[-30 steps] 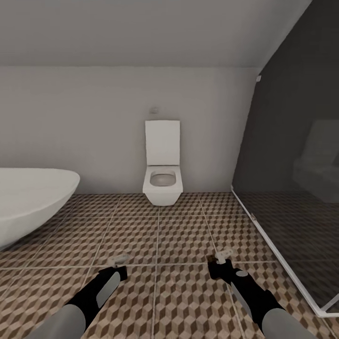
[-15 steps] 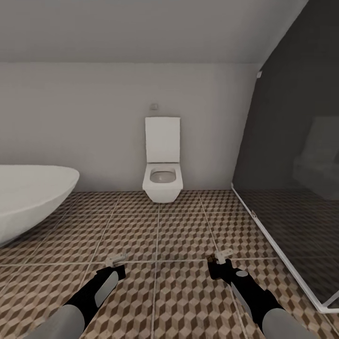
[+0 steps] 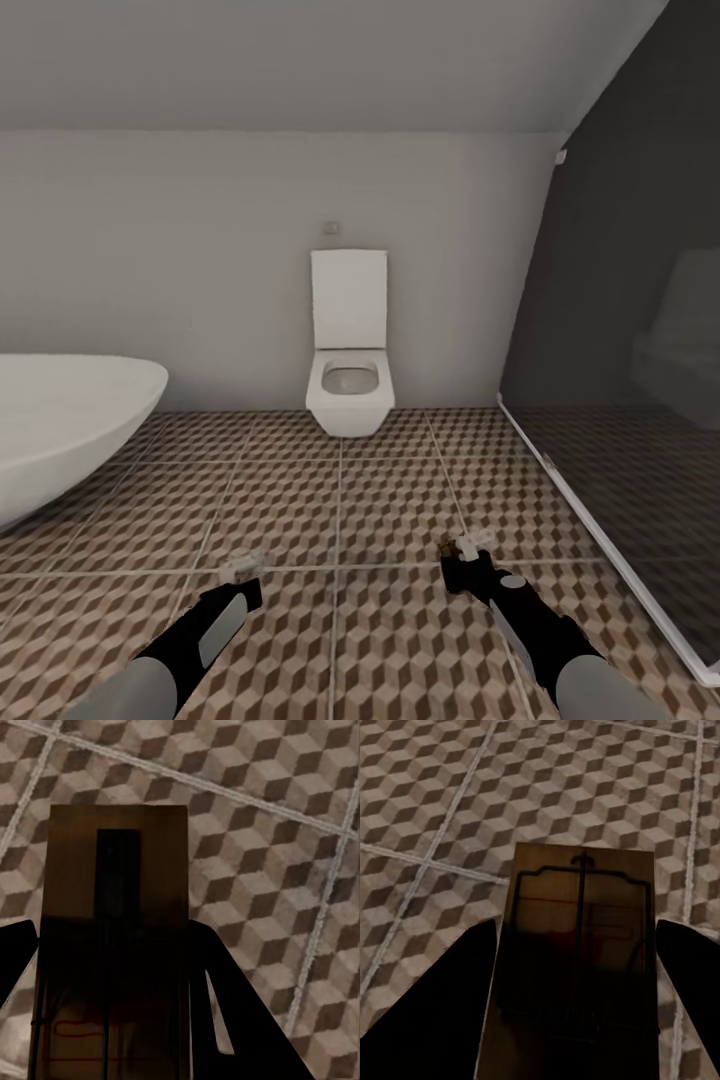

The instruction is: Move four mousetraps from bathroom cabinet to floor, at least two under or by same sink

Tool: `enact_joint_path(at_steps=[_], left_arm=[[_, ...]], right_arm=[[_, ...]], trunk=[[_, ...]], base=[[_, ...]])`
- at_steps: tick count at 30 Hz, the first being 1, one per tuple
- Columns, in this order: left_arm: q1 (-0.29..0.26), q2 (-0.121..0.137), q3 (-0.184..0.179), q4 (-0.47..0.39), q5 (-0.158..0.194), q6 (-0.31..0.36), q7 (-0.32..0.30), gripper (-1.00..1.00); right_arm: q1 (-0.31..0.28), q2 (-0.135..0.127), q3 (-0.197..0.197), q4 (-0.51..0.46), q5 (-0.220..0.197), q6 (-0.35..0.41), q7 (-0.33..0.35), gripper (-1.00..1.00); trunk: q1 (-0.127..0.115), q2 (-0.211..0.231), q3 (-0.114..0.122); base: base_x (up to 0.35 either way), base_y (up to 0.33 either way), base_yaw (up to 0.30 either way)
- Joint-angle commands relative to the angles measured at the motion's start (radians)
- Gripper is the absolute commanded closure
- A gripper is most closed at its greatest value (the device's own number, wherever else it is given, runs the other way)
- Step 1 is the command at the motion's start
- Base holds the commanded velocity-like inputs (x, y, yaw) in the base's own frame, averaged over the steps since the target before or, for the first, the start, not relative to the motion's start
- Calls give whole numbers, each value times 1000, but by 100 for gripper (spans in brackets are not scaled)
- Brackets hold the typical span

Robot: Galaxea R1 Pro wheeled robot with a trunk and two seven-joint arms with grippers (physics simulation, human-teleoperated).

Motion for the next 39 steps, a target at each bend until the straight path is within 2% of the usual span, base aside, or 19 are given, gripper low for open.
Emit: enact_joint_path(at_steps=[1, 16, 21, 27, 34, 39], left_arm=[[0, 0, 0, 2, -1, -1, -3, 100], [0, 0, -1, 8, -3, -5, -8, 100], [0, 0, -1, 8, -3, -5, -8, 100], [0, 2, 0, 10, -2, -5, -9, 100], [0, 13, 2, 40, -1, -2, -21, 100], [0, 16, 3, 53, -1, -3, -29, 100]], right_arm=[[0, 0, 0, 0, 0, 0, -1, 100], [0, 3, -6, -2, -2, 0, -5, 100], [0, -7, -11, 9, -4, 0, -6, 100], [-6, -41, -15, 139, -11, 0, -5, 100], [-10, -42, -16, 256, -13, 3, -10, 100], [-11, -43, -16, 288, -14, -4, -14, 100]], trunk=[[0, 0, 0], [0, 0, 0], [0, 0, 0], [0, 0, 0], [0, 0, 0], [0, 0, 0]], base=[[280, 143, 0], [318, 77, 0], [347, 4, 0], [348, -37, 0], [348, -74, 0], [348, -55, 0]])
